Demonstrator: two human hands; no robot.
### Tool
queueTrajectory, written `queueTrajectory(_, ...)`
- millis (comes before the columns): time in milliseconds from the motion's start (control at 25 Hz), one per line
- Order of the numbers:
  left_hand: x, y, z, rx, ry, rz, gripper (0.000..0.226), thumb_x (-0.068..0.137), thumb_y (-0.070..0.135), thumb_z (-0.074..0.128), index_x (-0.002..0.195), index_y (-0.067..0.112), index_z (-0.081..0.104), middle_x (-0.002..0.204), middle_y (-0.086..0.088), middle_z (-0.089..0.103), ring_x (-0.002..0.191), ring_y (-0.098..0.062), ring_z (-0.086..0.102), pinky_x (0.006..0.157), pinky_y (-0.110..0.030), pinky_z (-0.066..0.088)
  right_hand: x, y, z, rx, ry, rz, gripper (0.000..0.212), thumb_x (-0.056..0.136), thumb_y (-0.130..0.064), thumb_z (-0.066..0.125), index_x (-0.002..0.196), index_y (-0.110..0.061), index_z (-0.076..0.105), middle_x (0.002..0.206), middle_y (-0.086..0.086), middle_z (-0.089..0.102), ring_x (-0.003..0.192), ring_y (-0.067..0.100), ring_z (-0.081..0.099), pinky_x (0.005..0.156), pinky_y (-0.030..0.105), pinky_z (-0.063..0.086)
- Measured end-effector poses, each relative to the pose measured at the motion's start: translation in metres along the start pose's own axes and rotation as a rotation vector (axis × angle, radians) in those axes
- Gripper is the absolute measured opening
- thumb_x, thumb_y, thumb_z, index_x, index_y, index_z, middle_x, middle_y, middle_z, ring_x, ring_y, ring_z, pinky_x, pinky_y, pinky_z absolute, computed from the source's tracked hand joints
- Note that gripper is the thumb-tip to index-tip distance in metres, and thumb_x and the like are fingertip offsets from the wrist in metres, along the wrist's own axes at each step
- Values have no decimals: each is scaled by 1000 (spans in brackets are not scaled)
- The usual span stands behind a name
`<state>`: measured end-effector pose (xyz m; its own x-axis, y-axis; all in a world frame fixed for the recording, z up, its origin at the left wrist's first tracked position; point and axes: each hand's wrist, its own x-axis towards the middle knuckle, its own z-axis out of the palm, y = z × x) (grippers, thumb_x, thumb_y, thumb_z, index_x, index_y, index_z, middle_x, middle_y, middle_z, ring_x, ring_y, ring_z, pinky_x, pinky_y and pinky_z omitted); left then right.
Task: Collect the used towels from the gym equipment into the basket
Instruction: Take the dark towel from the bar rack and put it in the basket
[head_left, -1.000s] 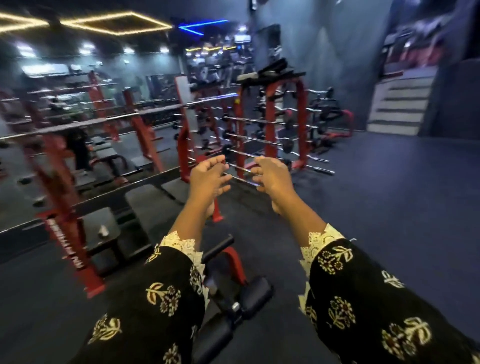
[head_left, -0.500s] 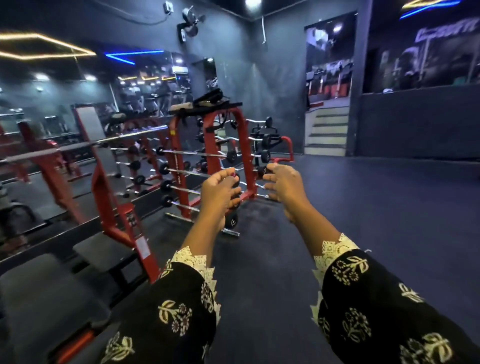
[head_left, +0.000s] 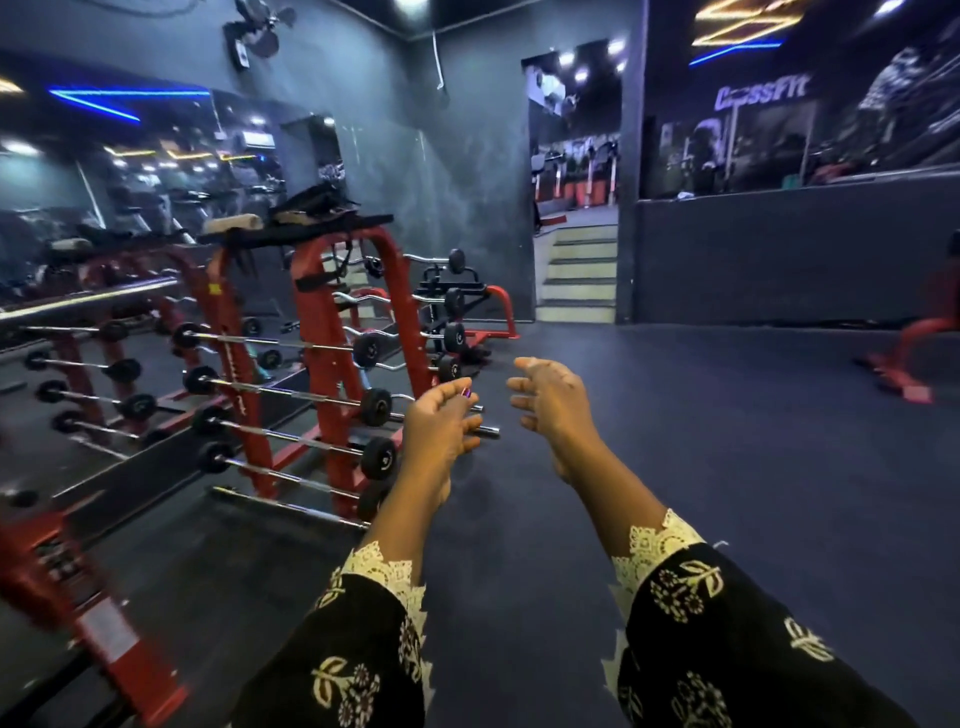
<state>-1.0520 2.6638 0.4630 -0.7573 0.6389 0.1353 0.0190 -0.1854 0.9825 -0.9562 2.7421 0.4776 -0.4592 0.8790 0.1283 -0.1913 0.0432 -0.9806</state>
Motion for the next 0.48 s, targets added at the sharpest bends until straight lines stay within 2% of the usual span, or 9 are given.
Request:
queueTrajectory(200,138,-51,76,35,-17,-32,27,95,14,51,120,12,62,108,-9,68,85,-20,64,63,-27,53,157,40,-28,11,23,27,14,97,-32,48,100,-25,60,94,-1,66,95,20,63,78,32,53)
queueTrajectory(480,311,-79,186,37,-29,-87,26,96,18,51,119,16,62,110,-5,68,96,-24,66,74,-33,54,360,63,-67,-26,41,79,22,98,-30,46,110,-19,61,108,7,67,105,27,63,81,35,51)
